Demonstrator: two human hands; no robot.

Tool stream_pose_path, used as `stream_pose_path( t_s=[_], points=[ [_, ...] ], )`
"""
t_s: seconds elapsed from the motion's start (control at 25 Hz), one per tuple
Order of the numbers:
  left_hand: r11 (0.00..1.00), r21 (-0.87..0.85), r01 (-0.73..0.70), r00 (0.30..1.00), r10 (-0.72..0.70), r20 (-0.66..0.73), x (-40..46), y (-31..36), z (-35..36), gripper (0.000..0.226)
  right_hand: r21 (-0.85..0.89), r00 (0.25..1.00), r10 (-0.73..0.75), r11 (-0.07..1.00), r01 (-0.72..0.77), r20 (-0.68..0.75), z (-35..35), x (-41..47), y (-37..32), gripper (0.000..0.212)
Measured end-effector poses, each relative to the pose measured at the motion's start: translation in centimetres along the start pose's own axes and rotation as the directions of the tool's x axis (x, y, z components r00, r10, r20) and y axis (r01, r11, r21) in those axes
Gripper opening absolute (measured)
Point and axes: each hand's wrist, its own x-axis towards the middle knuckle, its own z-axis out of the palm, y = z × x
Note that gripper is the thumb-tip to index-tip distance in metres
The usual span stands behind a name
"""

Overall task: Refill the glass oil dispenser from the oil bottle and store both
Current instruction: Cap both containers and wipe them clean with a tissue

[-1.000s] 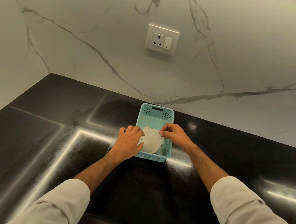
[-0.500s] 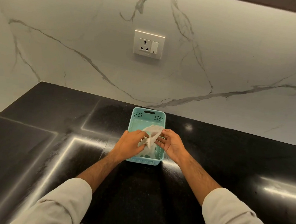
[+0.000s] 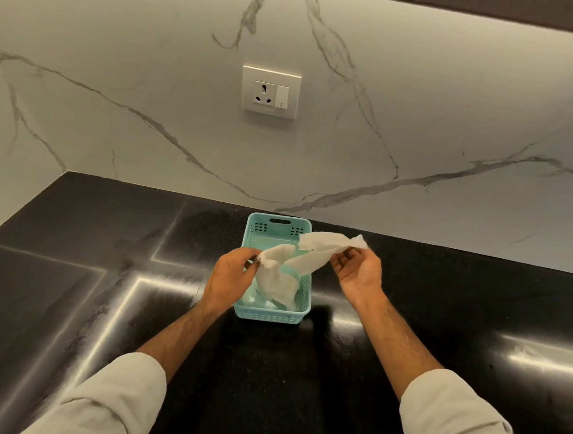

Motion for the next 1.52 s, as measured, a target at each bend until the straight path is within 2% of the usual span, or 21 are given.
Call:
stream_pose_path(
  t_s=[0.12, 0.24, 0.32, 0.4, 0.48, 0.56, 0.64, 0.72, 0.76, 0.8, 0.84, 0.92, 1.0, 1.08, 1.16, 1.28, 1.36, 1.44, 1.52],
  points=[
    [0.997, 0.048, -0.058, 0.998, 0.058, -0.001, 0.3, -0.5, -0.4, 0.02, 0.111, 0.994, -0.087, 0.989, 0.095, -0.069, -0.5, 0.0, -2.7, 0.02],
    [0.915, 0.288, -0.281, 0.959, 0.277, 0.053, 0.9, -0.4, -0.2, 0.023, 0.086, 0.991, -0.104, 0.99, 0.111, -0.089, -1.2, -0.5, -4.1, 0.022],
    [0.811, 0.426, -0.401, 0.916, 0.348, 0.2, 1.1, 0.5, 0.4, 0.026, 0.075, 0.994, -0.079, 0.994, 0.085, -0.082, -1.4, -1.0, -4.0, 0.022],
    [0.79, 0.434, -0.433, 0.872, 0.246, 0.423, 1.0, 1.5, 1.6, 0.039, 0.035, 0.996, -0.042, 0.998, 0.045, -0.078, -1.7, -1.4, -3.6, 0.018],
    [0.853, 0.377, -0.361, 0.809, 0.085, 0.582, 0.8, 1.9, 2.4, 0.053, -0.038, 0.998, -0.01, 0.999, 0.007, -0.061, -2.1, -1.6, -3.1, 0.015],
    [0.898, 0.321, -0.301, 0.775, 0.034, 0.632, 0.6, 2.2, 2.3, 0.053, -0.136, 0.999, 0.005, 0.991, -0.011, -0.045, -2.4, -2.0, -2.8, 0.023],
    [0.923, 0.255, -0.288, 0.837, 0.114, 0.535, 0.7, 3.0, 1.7, 0.043, -0.231, 0.999, -0.007, 0.973, -0.002, -0.037, -2.5, -2.7, -2.7, 0.025],
    [0.981, -0.024, -0.195, 0.91, 0.189, 0.368, 0.8, 5.2, 0.7, 0.039, -0.314, 0.999, -0.023, 0.95, 0.012, -0.034, -2.6, -3.7, -2.8, 0.018],
    [0.971, -0.207, -0.123, 0.92, 0.19, 0.343, 0.7, 6.8, 0.3, 0.043, -0.322, 0.999, -0.011, 0.947, 0.0, -0.034, -2.6, -4.4, -3.0, 0.017],
    [0.938, -0.342, -0.061, 0.901, 0.199, 0.385, 0.6, 8.3, 0.1, 0.052, -0.3, 0.999, 0.018, 0.953, -0.027, -0.031, -2.8, -5.1, -3.1, 0.018],
    [0.916, -0.401, -0.029, 0.86, 0.227, 0.457, 0.4, 9.4, 0.0, 0.063, -0.255, 0.998, 0.056, 0.965, -0.059, -0.019, -3.0, -6.0, -3.3, 0.021],
    [0.909, -0.415, -0.032, 0.764, 0.291, 0.577, -0.6, 10.8, 0.9, 0.079, -0.156, 0.994, 0.111, 0.982, -0.109, 0.007, -3.8, -7.8, -3.6, 0.022],
    [0.883, -0.468, 0.016, 0.732, 0.309, 0.607, -1.6, 11.6, 2.0, 0.072, -0.114, 0.993, 0.115, 0.987, -0.114, -0.002, -5.0, -9.5, -3.8, 0.02],
    [0.858, -0.508, 0.076, 0.784, 0.263, 0.562, -2.6, 12.6, 3.0, 0.046, -0.131, 0.997, 0.08, 0.988, -0.083, -0.021, -6.3, -11.0, -3.8, 0.022],
    [0.885, -0.464, 0.026, 0.838, 0.234, 0.493, -3.4, 13.9, 3.9, 0.021, -0.151, 0.998, 0.042, 0.987, -0.048, -0.037, -7.9, -12.3, -3.8, 0.024],
    [0.905, -0.422, -0.048, 0.865, 0.249, 0.436, -4.5, 16.0, 4.9, 0.013, -0.161, 0.998, 0.015, 0.987, -0.026, -0.065, -10.6, -14.2, -4.3, 0.024],
    [0.901, -0.433, -0.02, 0.852, 0.241, 0.464, -5.1, 17.6, 5.5, 0.018, -0.214, 0.992, 0.02, 0.976, -0.046, -0.122, -12.5, -14.8, -4.5, 0.038],
    [0.916, -0.395, 0.068, 0.8, 0.187, 0.57, -6.1, 19.6, 6.9, 0.023, -0.299, 0.985, 0.075, 0.947, -0.119, -0.152, -15.1, -15.9, -4.4, 0.061],
    [0.927, -0.338, 0.161, 0.746, 0.11, 0.657, -7.6, 21.5, 8.2, 0.026, -0.32, 0.979, 0.166, 0.927, -0.196, -0.118, -17.5, -17.6, -4.1, 0.079]
  ],
)
